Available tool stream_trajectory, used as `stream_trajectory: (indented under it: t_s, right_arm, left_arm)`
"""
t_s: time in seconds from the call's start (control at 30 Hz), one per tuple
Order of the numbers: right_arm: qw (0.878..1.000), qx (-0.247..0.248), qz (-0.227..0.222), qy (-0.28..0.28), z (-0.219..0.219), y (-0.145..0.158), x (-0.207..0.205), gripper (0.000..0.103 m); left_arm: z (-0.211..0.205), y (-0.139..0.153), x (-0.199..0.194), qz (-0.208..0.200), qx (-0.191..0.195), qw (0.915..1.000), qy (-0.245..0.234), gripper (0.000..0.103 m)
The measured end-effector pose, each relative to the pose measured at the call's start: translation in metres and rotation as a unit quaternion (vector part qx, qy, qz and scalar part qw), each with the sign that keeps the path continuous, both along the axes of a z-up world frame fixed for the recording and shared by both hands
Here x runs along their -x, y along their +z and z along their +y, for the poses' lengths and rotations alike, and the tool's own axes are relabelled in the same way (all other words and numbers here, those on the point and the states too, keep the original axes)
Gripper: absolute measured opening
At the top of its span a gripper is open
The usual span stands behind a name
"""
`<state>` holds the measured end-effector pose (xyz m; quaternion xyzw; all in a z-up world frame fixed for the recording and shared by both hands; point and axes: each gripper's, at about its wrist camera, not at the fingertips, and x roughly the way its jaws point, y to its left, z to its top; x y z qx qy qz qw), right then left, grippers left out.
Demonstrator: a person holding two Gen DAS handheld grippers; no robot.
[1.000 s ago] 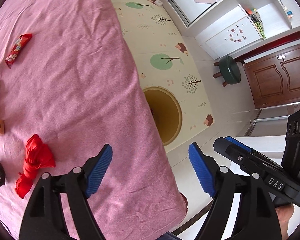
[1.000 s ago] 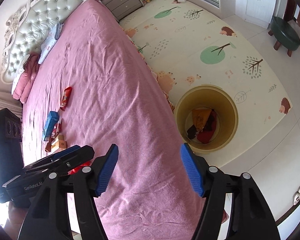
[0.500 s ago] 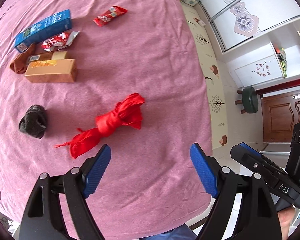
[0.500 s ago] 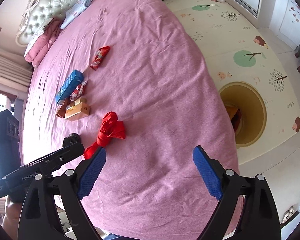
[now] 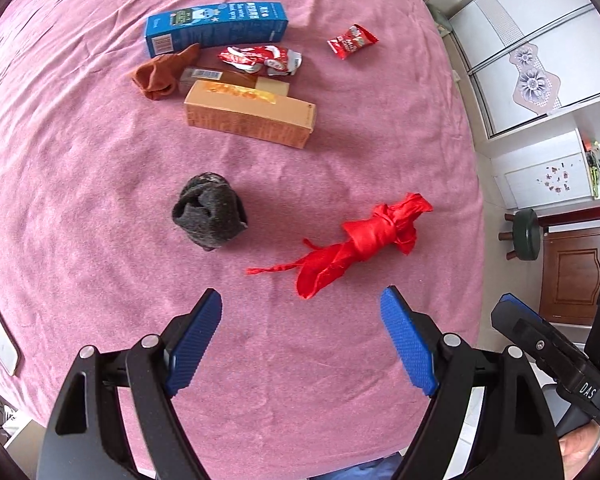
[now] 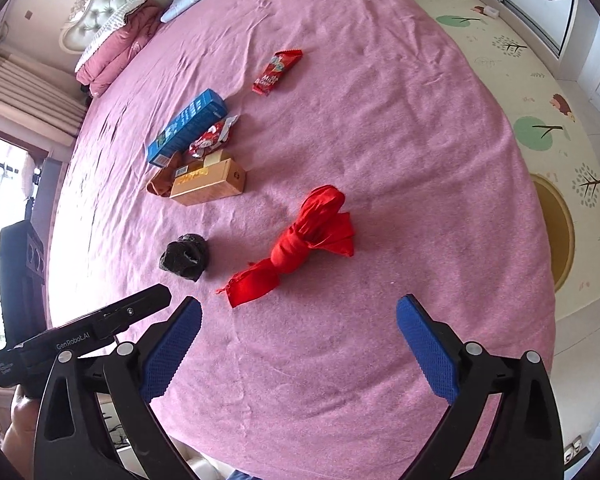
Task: Collect trash
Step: 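Grasp the dark grey sock with the left gripper while the right grasps the red cloth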
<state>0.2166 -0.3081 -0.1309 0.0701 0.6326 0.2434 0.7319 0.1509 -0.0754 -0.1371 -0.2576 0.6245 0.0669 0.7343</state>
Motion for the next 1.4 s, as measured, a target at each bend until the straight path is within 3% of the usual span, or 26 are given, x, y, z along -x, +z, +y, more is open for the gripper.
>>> stream_trajectory:
  t_s: [0.17, 0.4, 0.8, 1.0, 1.07, 1.13, 1.27, 1.4]
  right_arm:
    - [1.0, 0.006, 0.015, 0.014, 0.027, -0.013, 0.005, 0.094]
    - [0.997, 0.061, 0.042, 0.022, 0.058, -0.04, 0.002, 0.094]
    - [0.993, 0.075, 0.079, -0.042, 0.067, -0.075, -0.019, 0.094]
    - [0.99, 0.087, 0.089, -0.063, 0.071, -0.087, -0.027, 0.094]
    - [0.989, 0.091, 0.092, -0.066, 0.073, -0.09, -0.03, 0.094]
    - [0.988, 0.098, 0.095, -0.069, 0.074, -0.093, -0.033, 0.094]
    - [0.986, 0.103, 0.113, -0.068, 0.079, -0.103, -0.038, 0.094]
    - [0.985, 0.118, 0.108, -0.066, 0.084, -0.109, -0.043, 0.09]
  left_arm:
    - [0.025, -0.013, 0.004, 0.006, -0.004, 1.0, 0.007, 0.081]
    - [0.05, -0.036, -0.004, 0.023, -0.006, 0.9997, 0.003, 0.081]
    - [0.061, -0.078, -0.036, 0.049, 0.01, 0.9985, -0.024, 0.083]
    - [0.06, -0.099, -0.046, 0.068, 0.013, 0.9968, -0.039, 0.064]
    - [0.06, -0.106, -0.046, 0.075, 0.02, 0.9962, -0.04, 0.05]
    - [0.058, -0.108, -0.045, 0.077, 0.002, 0.9962, -0.041, 0.038]
    - [0.054, -0.106, -0.043, 0.067, 0.007, 0.9967, -0.045, 0.033]
    - [0.057, -0.102, -0.034, 0.061, 0.036, 0.997, -0.03, 0.033]
